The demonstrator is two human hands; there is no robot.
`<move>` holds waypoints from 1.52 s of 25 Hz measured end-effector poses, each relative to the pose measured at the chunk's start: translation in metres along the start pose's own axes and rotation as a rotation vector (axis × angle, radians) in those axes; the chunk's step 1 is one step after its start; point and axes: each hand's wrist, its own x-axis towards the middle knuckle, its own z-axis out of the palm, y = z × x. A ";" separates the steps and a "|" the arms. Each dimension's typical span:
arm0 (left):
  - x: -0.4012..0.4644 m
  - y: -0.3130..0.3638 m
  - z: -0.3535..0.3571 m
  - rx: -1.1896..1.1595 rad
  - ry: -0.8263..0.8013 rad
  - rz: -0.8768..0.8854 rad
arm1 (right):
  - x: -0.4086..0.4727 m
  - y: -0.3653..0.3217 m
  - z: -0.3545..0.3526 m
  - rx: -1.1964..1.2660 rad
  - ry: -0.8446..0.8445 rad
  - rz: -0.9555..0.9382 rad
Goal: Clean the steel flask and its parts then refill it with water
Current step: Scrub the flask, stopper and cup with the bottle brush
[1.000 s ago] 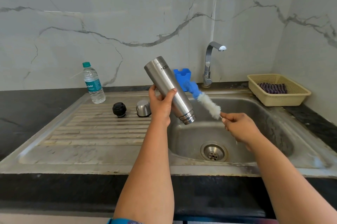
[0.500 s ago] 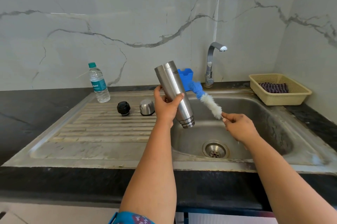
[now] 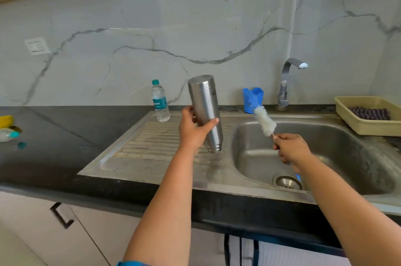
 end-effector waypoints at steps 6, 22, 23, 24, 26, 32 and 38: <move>0.034 -0.019 -0.112 0.138 0.192 -0.118 | 0.022 0.009 0.054 -0.242 0.166 -0.014; 0.131 -0.071 -0.177 0.362 0.212 -0.145 | 0.058 0.005 0.070 -0.297 0.208 0.015; 0.131 -0.073 -0.176 0.352 0.215 -0.140 | 0.057 0.004 0.070 -0.293 0.206 0.020; 0.130 -0.074 -0.175 0.349 0.213 -0.139 | 0.056 0.004 0.069 -0.297 0.202 0.022; 0.129 -0.075 -0.172 0.356 0.200 -0.138 | 0.053 0.003 0.067 -0.299 0.198 0.020; 0.126 -0.071 -0.170 0.381 0.181 -0.164 | 0.043 -0.004 0.064 -0.273 0.183 0.035; 0.101 -0.053 -0.154 0.605 0.403 -0.151 | 0.034 -0.010 0.059 -0.269 0.183 0.056</move>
